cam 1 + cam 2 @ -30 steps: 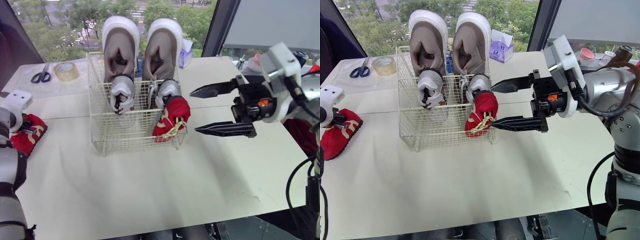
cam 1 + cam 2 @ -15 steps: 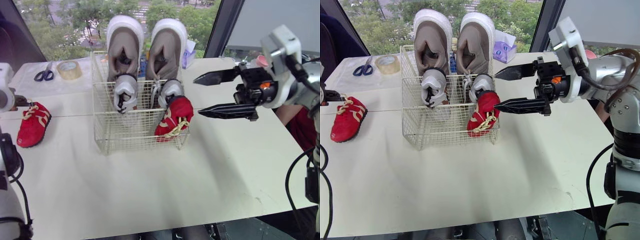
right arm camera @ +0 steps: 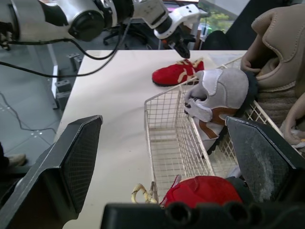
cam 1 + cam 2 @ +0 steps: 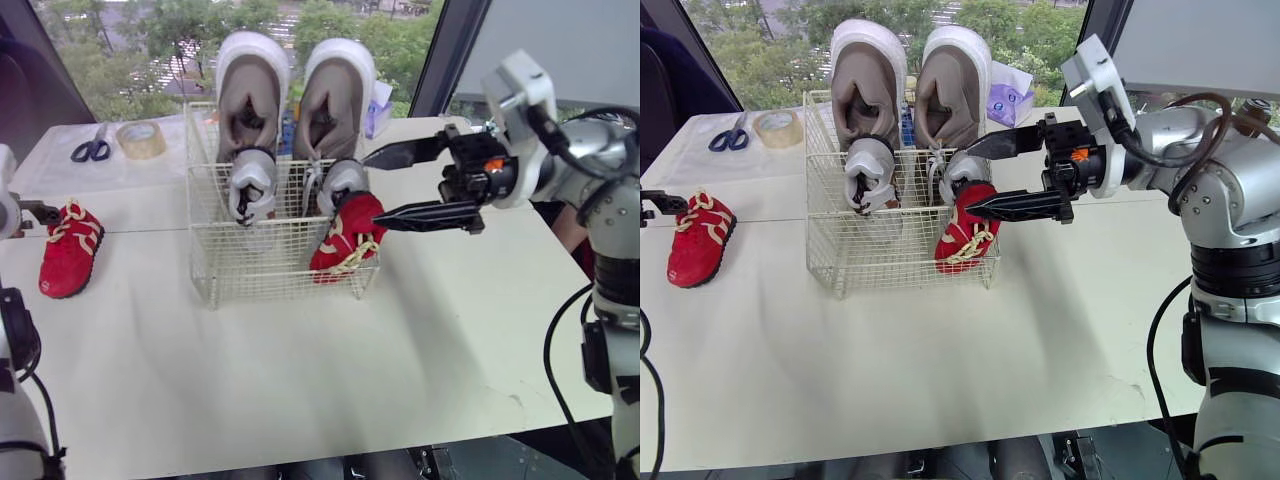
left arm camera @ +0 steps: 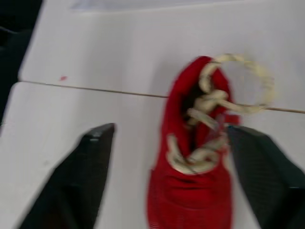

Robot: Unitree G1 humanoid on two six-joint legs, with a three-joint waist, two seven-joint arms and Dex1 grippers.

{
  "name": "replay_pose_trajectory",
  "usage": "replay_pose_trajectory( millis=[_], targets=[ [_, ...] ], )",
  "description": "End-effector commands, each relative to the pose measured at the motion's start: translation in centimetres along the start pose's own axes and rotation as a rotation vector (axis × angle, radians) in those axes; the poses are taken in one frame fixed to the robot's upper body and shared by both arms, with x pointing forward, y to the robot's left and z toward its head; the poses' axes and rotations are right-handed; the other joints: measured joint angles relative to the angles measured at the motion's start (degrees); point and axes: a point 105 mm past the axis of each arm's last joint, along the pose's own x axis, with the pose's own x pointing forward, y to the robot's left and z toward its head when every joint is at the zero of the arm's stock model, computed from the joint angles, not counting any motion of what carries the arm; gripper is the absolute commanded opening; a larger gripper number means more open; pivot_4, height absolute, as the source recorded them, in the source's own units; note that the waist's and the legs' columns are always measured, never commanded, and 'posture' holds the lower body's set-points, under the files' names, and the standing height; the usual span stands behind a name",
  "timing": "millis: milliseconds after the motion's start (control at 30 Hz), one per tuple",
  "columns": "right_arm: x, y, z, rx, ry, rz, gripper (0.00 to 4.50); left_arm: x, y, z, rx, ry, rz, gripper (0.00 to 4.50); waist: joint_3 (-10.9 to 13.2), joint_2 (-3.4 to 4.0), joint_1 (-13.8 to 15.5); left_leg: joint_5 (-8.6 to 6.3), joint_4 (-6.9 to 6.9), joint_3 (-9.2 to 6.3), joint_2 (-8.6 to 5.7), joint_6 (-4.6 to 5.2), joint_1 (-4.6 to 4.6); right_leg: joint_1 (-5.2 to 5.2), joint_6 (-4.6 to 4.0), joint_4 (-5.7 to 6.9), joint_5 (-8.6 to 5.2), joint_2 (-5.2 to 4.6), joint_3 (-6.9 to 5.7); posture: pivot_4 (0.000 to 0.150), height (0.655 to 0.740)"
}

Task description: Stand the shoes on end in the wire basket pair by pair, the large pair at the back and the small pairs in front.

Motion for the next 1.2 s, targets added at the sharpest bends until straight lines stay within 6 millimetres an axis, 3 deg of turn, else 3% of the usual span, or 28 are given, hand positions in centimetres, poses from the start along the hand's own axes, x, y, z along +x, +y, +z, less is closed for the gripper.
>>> replay_pose_trajectory(
  millis=[33,233,500,667,800,1200],
  targets=[
    [-0.5,0.5,0.6,-0.045,-0.024,-0.050,4.50,-0.3,1.3,1.1,0.039,-0.056,0.080,4.42,-0.01,-0.02,-0.11,0.00,0.00,0.00,0.00,0.00,0.00,0.01,0.01,0.00,0.00,0.00,0.00,0.150,0.7400],
    [-1.0,1.1,0.8,-0.031,-0.071,-0.126,4.50,1.5,-1.9,-0.4,0.063,-0.018,-0.055,4.42,-0.01,-0.02,-0.15,0.01,0.01,0.01,0.01,-0.01,0.02,-0.01,0.02,0.02,0.01,0.01,-0.02,0.150,0.7400],
    [-1.8,1.9,1.0,-0.005,-0.092,-0.232,4.50,4.4,-3.2,-6.1,0.216,0.133,0.000,4.42,-0.04,-0.01,-0.66,0.00,-0.01,0.10,0.04,0.00,0.27,0.11,0.01,0.07,0.01,0.00,0.05,0.150,0.7400],
    [-2.5,2.2,1.6,0.006,-0.109,-0.274,4.50,4.7,-4.0,-5.8,0.164,0.104,-0.002,4.42,-0.11,0.08,-0.67,0.00,-0.04,0.17,0.08,0.01,0.39,0.11,0.01,0.15,0.01,0.02,0.11,0.150,0.7400],
    [-2.6,1.9,1.6,0.014,-0.128,-0.290,4.50,4.5,-3.4,-5.7,0.176,0.106,0.014,4.42,-0.13,0.07,-0.65,0.00,-0.03,0.16,0.09,0.01,0.46,0.17,0.00,0.20,0.02,0.02,0.11,0.150,0.7400],
    [-1.8,0.6,1.0,0.013,-0.170,-0.244,4.50,1.1,3.0,-4.1,0.132,0.087,0.110,4.42,-0.13,0.06,-0.95,-0.01,-0.05,0.23,0.12,0.03,0.42,0.11,0.00,0.13,0.02,0.06,0.14,0.150,0.7400]
  ],
)
